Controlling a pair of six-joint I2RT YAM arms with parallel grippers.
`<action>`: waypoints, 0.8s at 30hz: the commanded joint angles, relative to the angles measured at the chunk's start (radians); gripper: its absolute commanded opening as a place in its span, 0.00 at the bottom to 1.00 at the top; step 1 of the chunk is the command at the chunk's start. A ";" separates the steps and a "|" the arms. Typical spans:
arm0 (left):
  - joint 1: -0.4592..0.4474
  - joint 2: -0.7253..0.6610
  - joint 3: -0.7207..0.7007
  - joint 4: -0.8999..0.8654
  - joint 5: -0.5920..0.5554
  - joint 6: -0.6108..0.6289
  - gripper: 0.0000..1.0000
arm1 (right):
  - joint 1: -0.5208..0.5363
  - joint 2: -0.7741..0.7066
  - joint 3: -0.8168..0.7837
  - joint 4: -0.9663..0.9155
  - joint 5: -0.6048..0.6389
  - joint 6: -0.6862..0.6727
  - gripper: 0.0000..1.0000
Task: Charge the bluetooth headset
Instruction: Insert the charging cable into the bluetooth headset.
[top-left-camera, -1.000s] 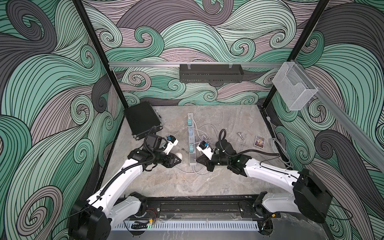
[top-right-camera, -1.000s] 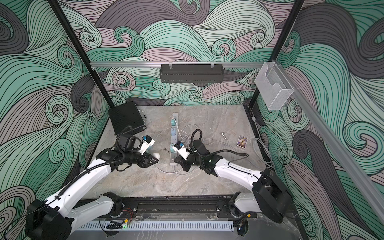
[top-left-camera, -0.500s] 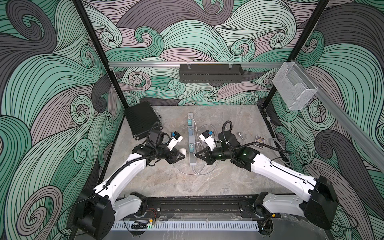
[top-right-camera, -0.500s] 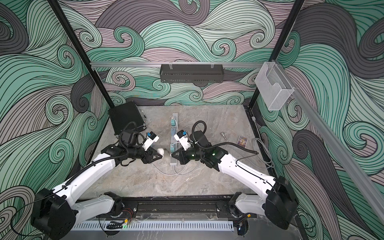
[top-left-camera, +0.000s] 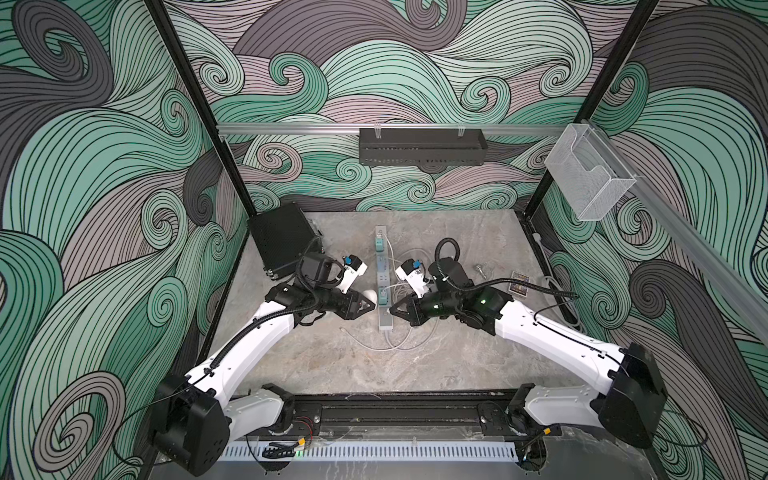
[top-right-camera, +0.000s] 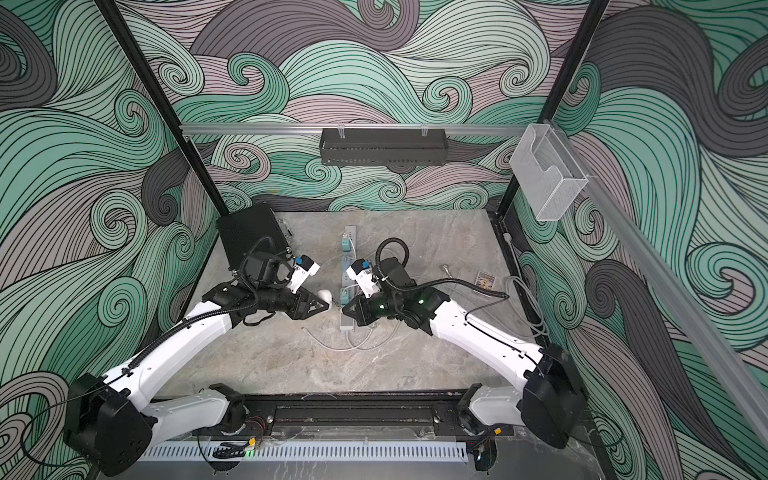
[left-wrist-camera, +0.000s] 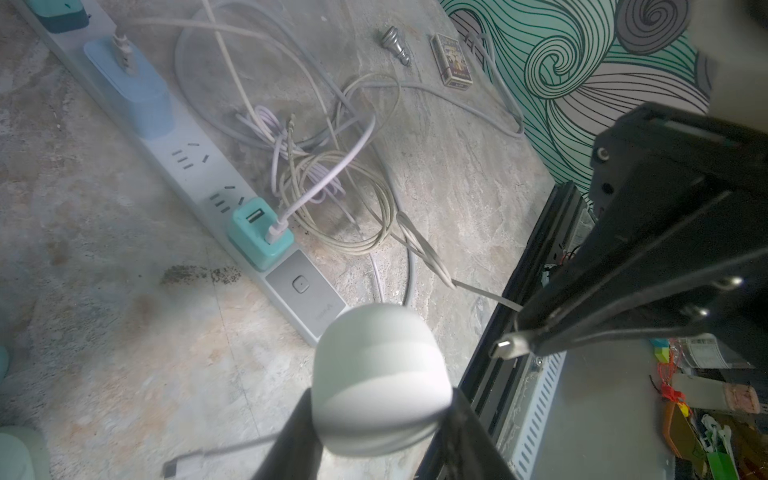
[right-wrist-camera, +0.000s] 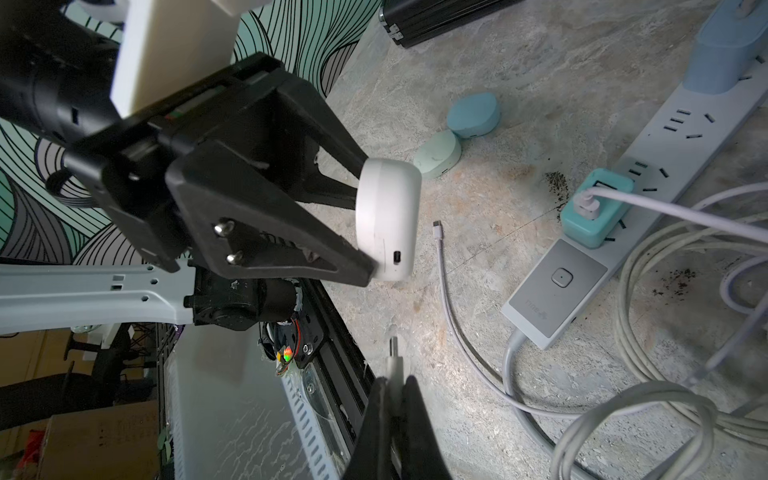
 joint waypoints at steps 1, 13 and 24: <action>-0.013 -0.022 0.006 -0.023 0.023 0.015 0.18 | 0.010 0.016 0.049 -0.026 0.011 -0.017 0.00; -0.038 -0.025 0.005 -0.023 0.024 0.030 0.18 | 0.021 0.062 0.097 -0.047 0.008 -0.043 0.00; -0.049 -0.032 0.005 -0.030 0.033 0.035 0.18 | 0.026 0.072 0.108 -0.048 0.022 -0.065 0.00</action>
